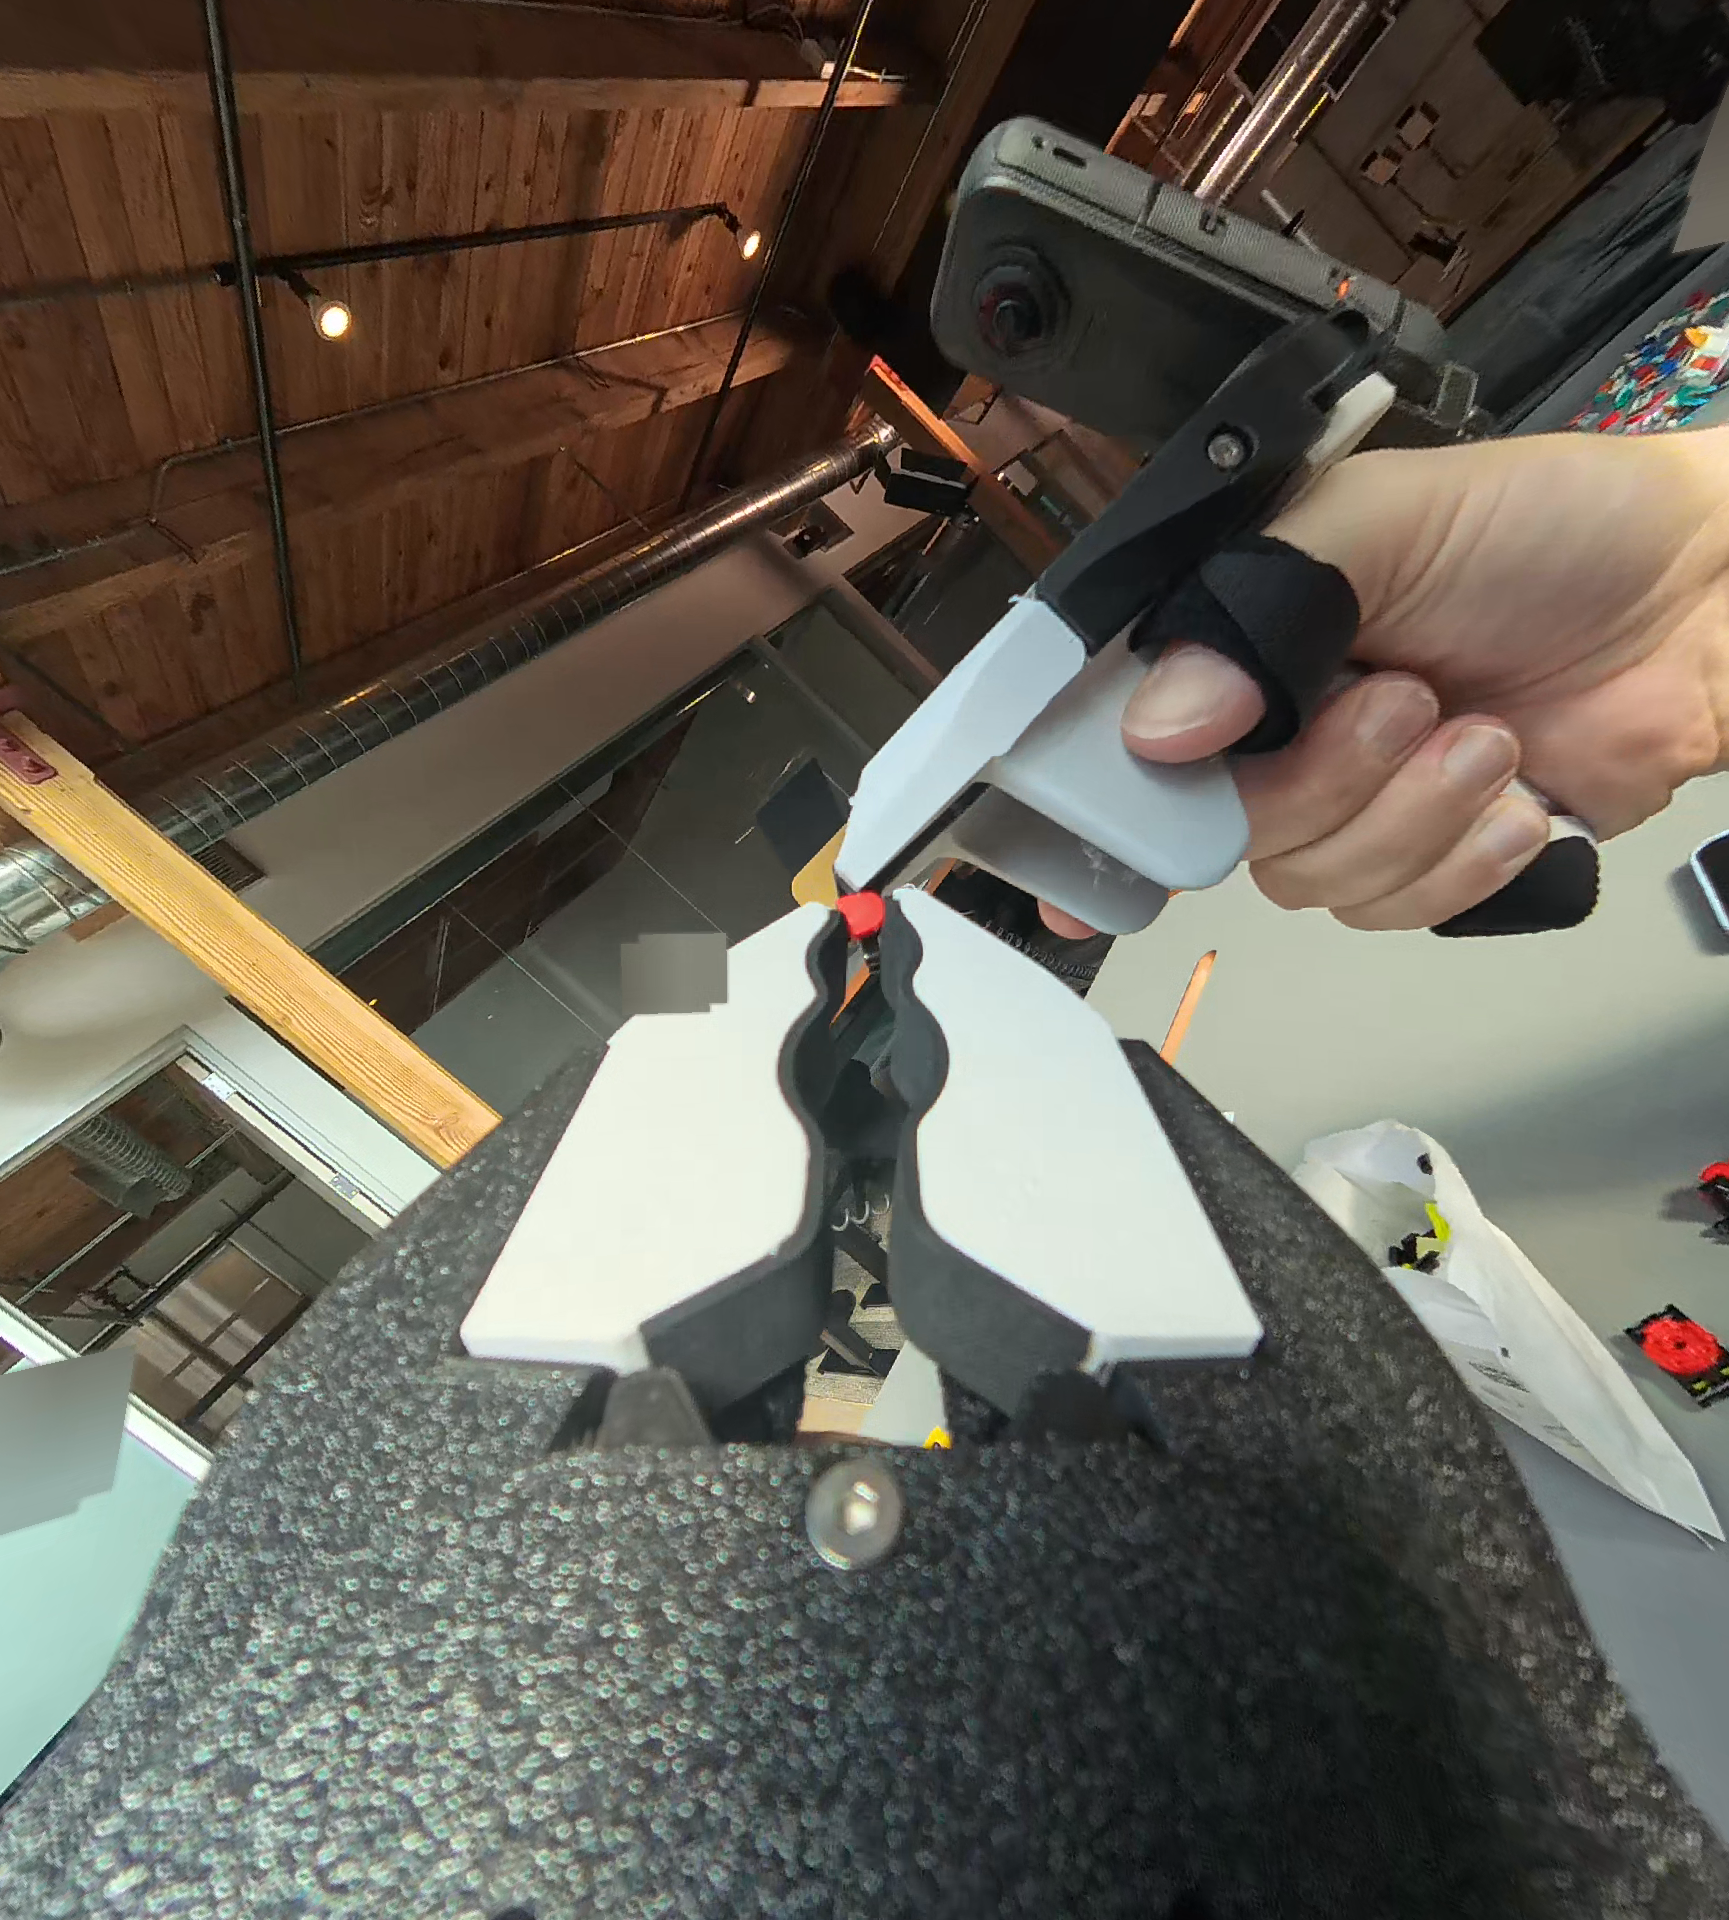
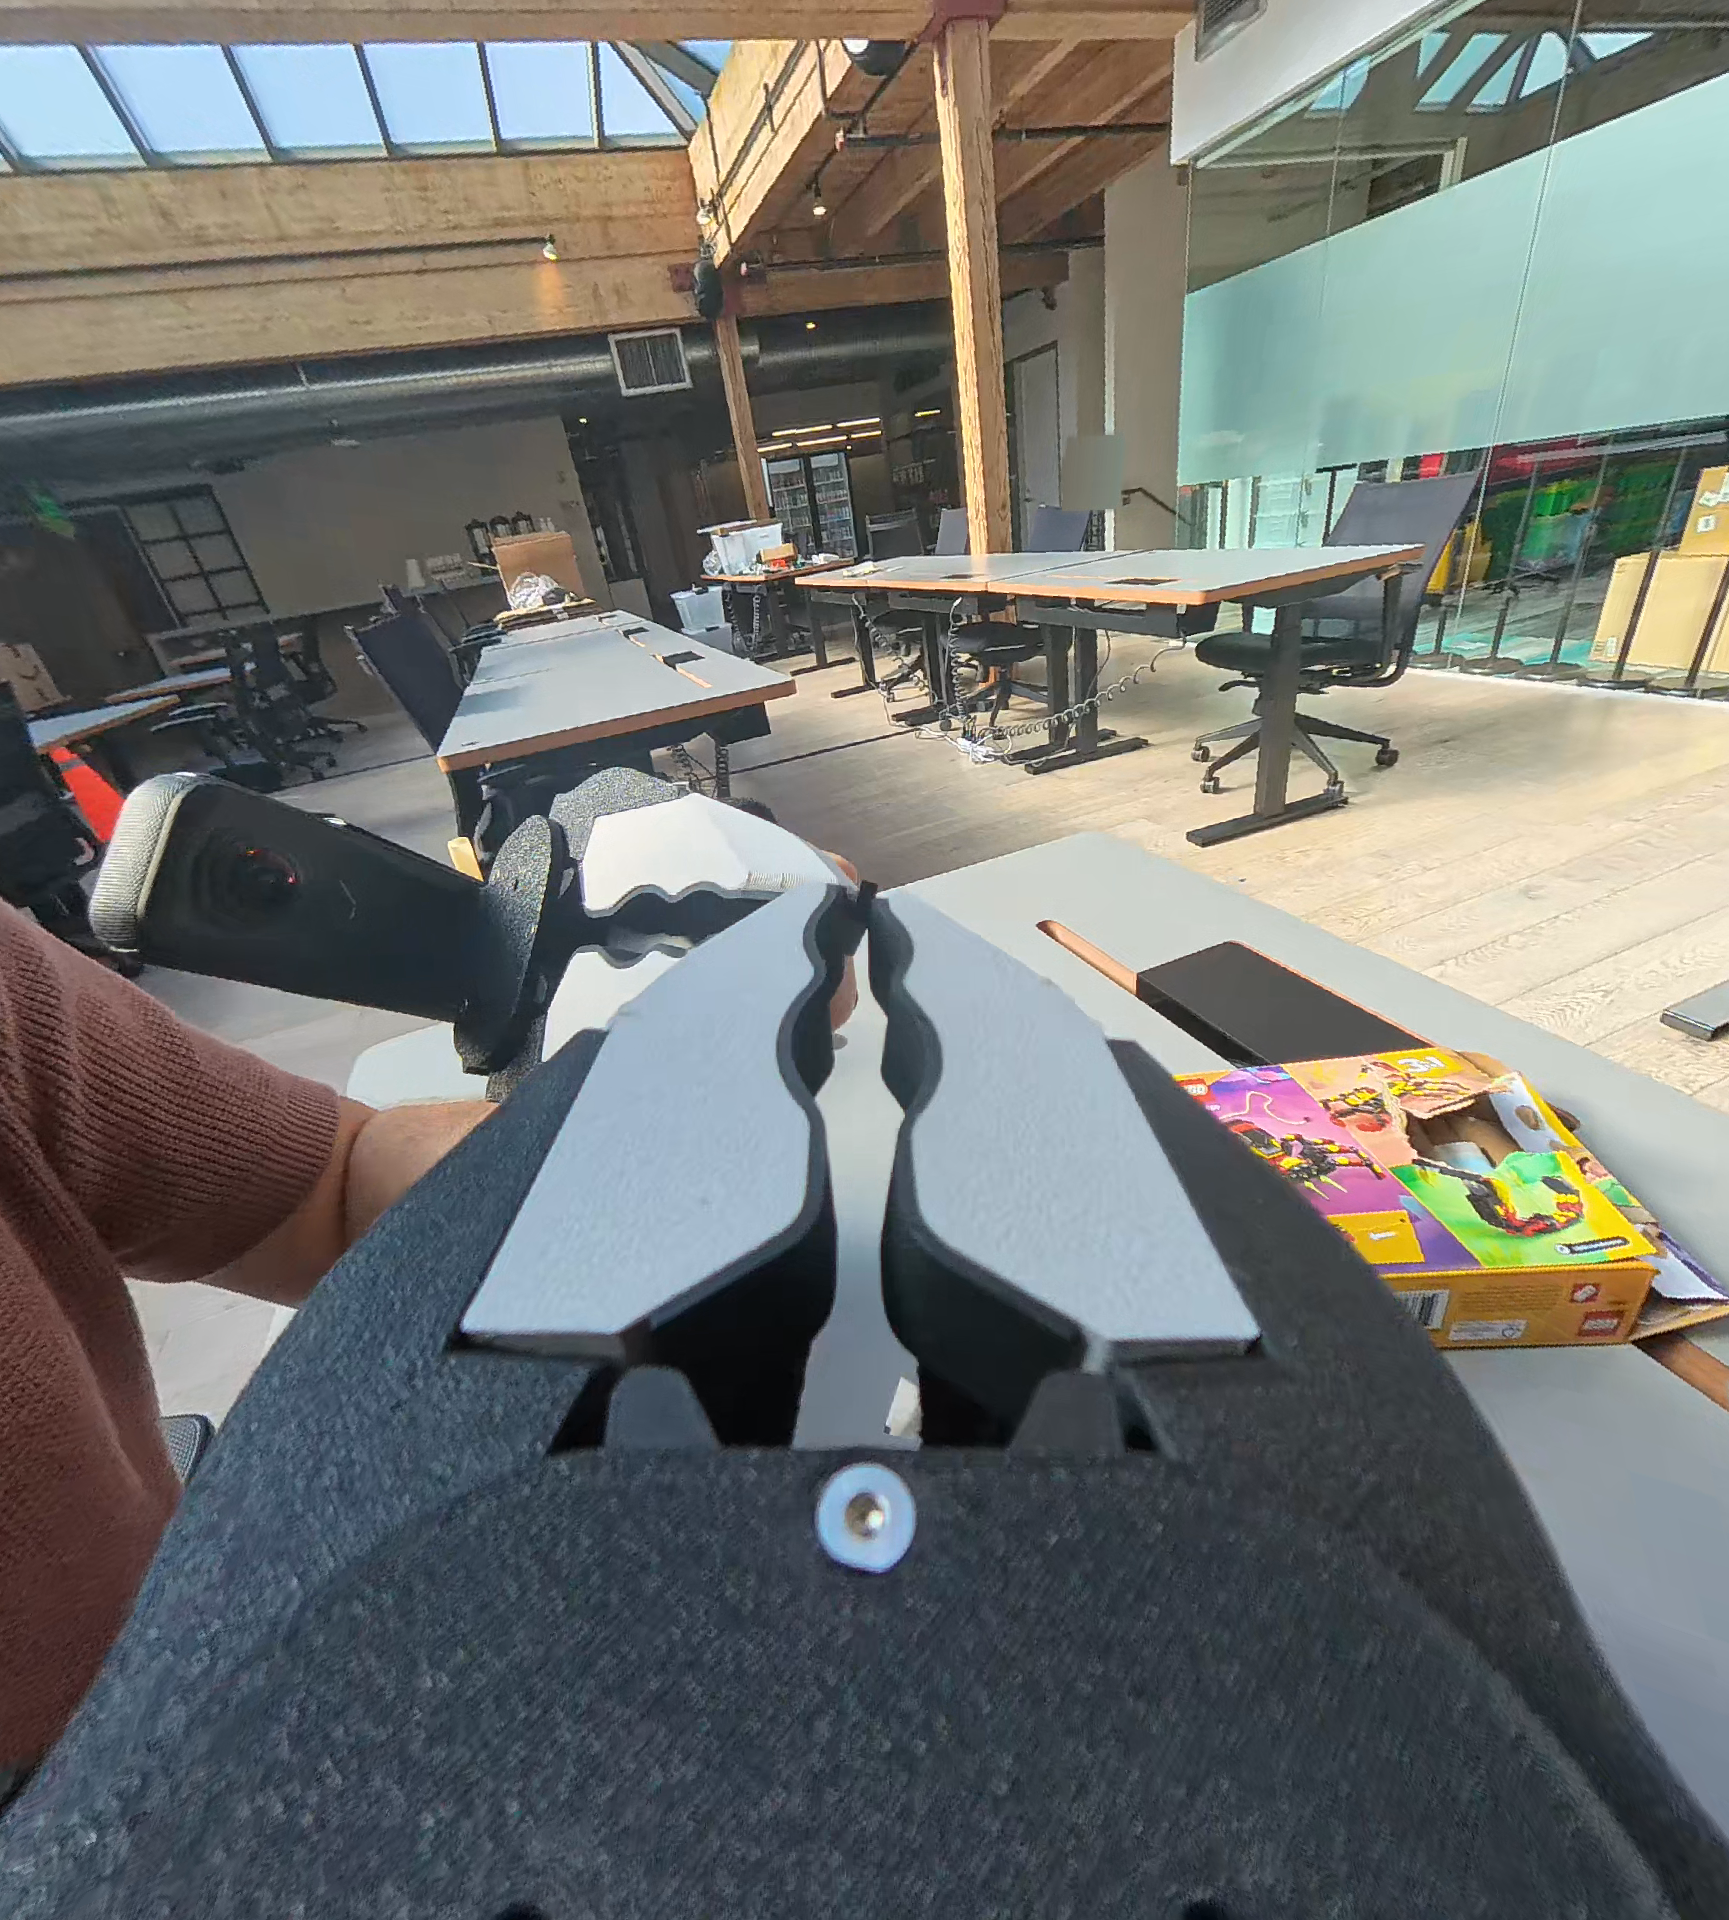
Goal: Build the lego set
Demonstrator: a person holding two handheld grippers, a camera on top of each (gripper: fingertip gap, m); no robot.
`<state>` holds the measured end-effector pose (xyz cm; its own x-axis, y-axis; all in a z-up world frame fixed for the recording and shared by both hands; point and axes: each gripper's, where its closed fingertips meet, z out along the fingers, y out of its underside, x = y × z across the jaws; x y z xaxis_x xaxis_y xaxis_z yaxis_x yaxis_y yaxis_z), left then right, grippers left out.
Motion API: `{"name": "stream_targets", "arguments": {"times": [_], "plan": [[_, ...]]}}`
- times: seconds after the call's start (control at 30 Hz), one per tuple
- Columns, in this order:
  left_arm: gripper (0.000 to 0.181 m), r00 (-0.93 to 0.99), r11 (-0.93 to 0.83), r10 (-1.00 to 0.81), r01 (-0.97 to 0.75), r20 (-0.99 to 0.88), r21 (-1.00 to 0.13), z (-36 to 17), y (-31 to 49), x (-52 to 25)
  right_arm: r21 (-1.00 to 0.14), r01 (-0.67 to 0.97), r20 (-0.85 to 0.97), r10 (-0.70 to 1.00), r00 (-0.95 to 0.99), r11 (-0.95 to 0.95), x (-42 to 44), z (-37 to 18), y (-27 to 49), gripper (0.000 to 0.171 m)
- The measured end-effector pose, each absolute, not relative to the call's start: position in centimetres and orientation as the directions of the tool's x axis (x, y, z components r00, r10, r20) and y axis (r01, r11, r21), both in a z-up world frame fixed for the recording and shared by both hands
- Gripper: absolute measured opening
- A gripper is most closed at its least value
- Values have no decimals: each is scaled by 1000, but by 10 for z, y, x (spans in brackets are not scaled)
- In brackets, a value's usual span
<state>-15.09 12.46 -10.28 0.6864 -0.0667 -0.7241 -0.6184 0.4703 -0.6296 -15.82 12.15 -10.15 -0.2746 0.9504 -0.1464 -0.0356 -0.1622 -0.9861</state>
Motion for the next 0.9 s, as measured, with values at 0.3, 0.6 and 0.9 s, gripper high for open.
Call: {"name": "stream_targets", "arguments": {"times": [0.3, 0.6, 0.9], "plan": [[0, 720, 504, -56, -578, -692, -642, -100, 123, -150, -986, -62, -148, 985, -86, -153, -165, -111, 155, 3], [0, 727, 364, -75, -618, -683, -697, -110, 148, -173, -958, -97, -258, 958, -123, -271, -160, -115, 179, 4], [14, 718, 360, -62, -632, -693, -686, -116, 153, -162, -961, -70, -246, 945, -214, -266, -170, -116, 149, 4]]}}
